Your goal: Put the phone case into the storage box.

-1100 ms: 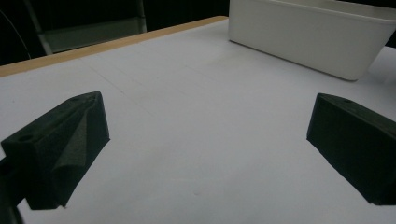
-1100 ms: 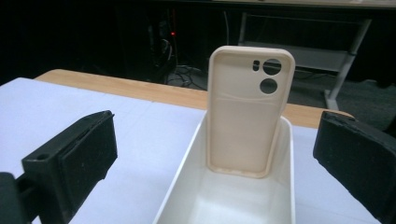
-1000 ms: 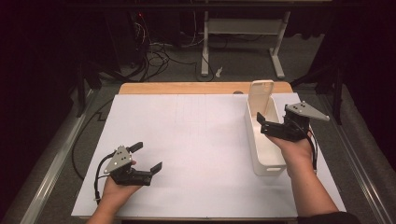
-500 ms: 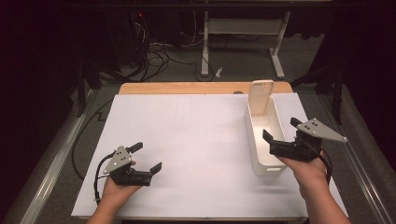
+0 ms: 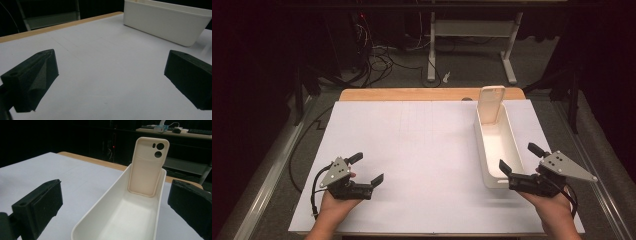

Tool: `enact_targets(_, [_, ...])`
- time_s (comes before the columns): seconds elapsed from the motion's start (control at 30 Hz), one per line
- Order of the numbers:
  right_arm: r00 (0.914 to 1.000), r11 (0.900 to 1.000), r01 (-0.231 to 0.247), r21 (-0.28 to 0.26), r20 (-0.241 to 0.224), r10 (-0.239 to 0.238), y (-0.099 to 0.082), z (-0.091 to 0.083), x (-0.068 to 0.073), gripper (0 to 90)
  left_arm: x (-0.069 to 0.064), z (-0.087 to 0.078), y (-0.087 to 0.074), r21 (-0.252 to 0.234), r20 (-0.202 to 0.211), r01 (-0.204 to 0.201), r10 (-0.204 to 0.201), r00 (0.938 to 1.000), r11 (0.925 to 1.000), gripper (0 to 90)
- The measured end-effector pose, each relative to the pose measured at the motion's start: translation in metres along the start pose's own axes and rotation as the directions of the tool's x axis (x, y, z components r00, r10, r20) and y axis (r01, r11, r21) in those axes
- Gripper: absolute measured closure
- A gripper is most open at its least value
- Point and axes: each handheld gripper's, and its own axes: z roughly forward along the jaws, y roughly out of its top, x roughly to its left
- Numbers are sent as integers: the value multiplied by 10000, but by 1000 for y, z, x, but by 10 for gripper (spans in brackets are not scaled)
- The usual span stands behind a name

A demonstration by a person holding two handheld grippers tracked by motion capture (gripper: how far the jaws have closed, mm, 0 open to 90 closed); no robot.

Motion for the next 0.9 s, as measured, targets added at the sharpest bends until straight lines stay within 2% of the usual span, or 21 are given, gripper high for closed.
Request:
enact_targets(0.1, [10000,9997,-62,-231,-79,61,-11,-8,-2,0,-1,-3,0,-35,-44,30,-30,10000,10000,3])
enact_targets(0.2, [10000,10000,59,-33,-28,-59,-22,-13,-5,0,-1,-4,0,17,-3,-43,43,10000,10000,6])
enact_targets(0.3, [9999,9999,-125,33,-51,125,-30,-17,-8,0,-1,-2,0,7,36,-28,28,10000,10000,6])
enact_targets(0.37, [9999,9998,-145,101,-27,145,-32,-18,-8,0,-1,-2,0,30,61,-43,42,10000,10000,6])
enact_targets(0.53, [9998,9997,-191,-153,-104,190,-32,-19,-7,0,-1,-3,0,-37,90,-66,66,9999,10000,6])
enact_targets(0.9, [9995,9996,-283,-38,-126,283,-34,-20,-5,0,-1,-3,1,-77,53,-42,43,10000,10000,5])
